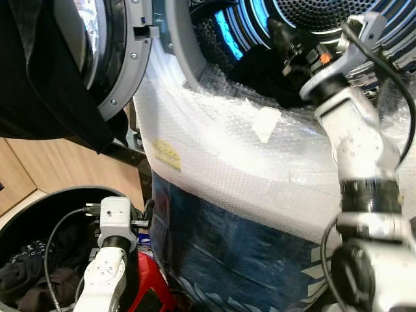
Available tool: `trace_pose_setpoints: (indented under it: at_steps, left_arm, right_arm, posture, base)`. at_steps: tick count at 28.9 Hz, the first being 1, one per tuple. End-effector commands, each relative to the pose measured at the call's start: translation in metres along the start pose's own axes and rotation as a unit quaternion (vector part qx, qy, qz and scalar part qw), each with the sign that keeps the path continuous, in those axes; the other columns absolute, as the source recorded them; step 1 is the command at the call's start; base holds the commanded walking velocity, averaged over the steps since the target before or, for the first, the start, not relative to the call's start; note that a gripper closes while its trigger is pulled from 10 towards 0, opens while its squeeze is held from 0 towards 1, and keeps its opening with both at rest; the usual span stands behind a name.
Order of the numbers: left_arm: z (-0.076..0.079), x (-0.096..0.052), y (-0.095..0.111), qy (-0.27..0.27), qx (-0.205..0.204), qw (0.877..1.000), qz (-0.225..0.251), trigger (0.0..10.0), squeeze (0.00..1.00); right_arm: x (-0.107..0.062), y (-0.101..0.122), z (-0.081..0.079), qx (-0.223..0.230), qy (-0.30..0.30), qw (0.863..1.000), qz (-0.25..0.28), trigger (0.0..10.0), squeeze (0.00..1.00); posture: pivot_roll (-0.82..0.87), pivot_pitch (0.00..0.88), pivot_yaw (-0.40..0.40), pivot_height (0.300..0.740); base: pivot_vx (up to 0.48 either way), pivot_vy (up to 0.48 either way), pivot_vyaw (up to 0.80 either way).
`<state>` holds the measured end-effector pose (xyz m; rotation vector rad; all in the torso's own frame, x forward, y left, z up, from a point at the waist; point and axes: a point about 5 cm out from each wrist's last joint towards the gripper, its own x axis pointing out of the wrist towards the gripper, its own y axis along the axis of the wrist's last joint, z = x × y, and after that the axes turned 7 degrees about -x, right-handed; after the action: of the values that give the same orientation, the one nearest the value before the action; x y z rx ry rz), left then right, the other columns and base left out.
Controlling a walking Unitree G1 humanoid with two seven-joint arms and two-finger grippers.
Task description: Clothes washing
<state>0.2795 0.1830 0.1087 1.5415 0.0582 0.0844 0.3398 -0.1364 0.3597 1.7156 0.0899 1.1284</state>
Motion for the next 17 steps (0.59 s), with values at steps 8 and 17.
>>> trace_pose_setpoints:
  at_steps: [8, 17]
  left_arm:
    - [0.0, -0.005, 0.007, 0.0, 0.001, 1.0, 0.022, 10.0, 0.0]
    - [-0.01, -0.008, 0.026, 0.019, 0.012, 0.998, 0.063, 10.0, 0.0]
  right_arm:
    - [-0.063, 0.008, -0.104, 0.148, 0.273, 0.95, 0.038, 10.0, 0.0]
    - [-0.157, -0.099, -0.123, 0.156, 0.24, 0.923, -0.256, 10.0, 0.0]
  posture:
    - [-0.03, 0.0, -0.031, 0.74]
    - [-0.01, 0.0, -0.027, 0.74]
  base:
    - [0.0, 0.0, 0.0]
    - [0.0, 0.0, 0.0]
